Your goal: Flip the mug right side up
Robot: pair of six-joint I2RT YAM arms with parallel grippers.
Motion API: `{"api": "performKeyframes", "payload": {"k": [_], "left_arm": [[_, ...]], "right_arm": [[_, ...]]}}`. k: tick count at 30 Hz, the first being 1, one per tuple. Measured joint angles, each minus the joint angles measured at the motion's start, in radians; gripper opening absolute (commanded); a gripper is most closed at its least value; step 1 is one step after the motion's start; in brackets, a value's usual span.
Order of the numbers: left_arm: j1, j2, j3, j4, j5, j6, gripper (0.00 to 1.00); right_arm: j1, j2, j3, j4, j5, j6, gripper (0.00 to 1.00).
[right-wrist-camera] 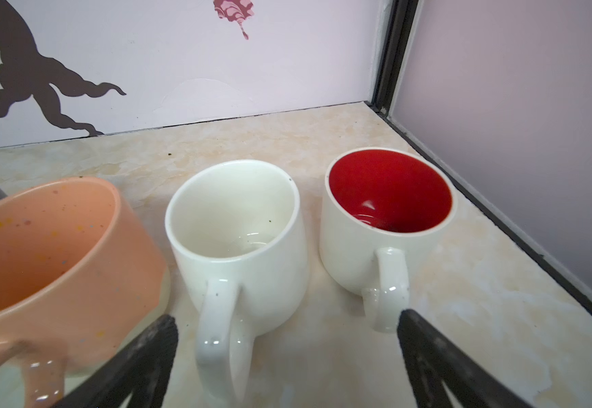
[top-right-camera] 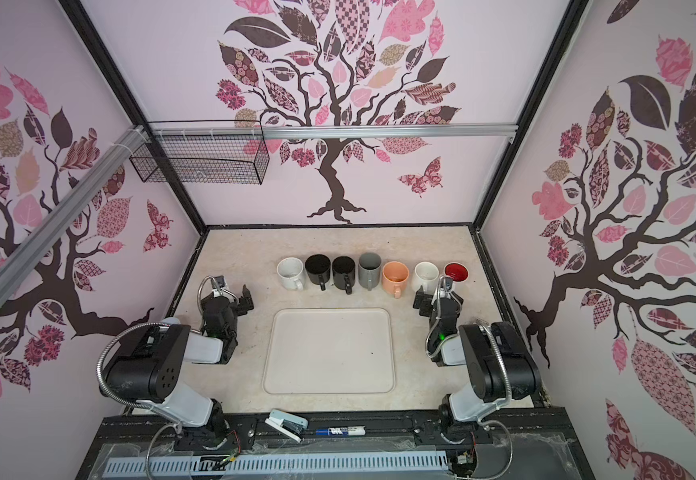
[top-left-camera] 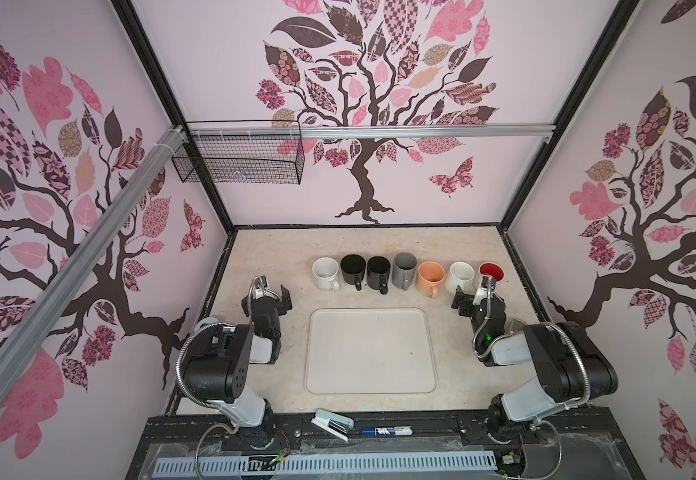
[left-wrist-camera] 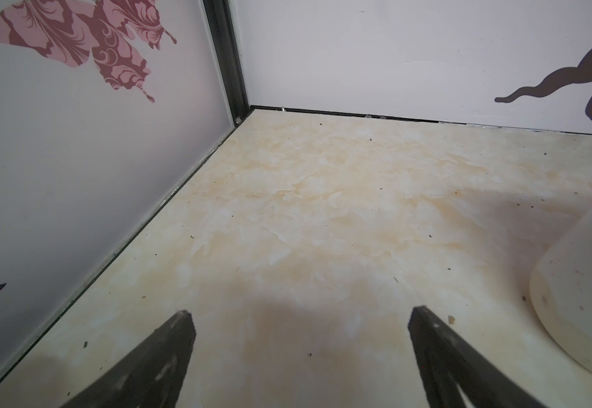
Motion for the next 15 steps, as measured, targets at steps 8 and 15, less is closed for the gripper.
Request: {"api": "performKeyframes", "payload": {"k": [8, 15], "left_arm": [[0.0, 0.0, 0.0, -0.001, 0.002, 0.0, 0.97], [0.0, 0.0, 0.0, -0.001, 0.002, 0.0, 0.97]], "right_arm": [[0.0, 0.0, 0.0, 0.014, -0.016, 0.0, 1.0], [0.0, 0.012, 0.021, 0.004, -0.023, 0.003, 1.0]]}}
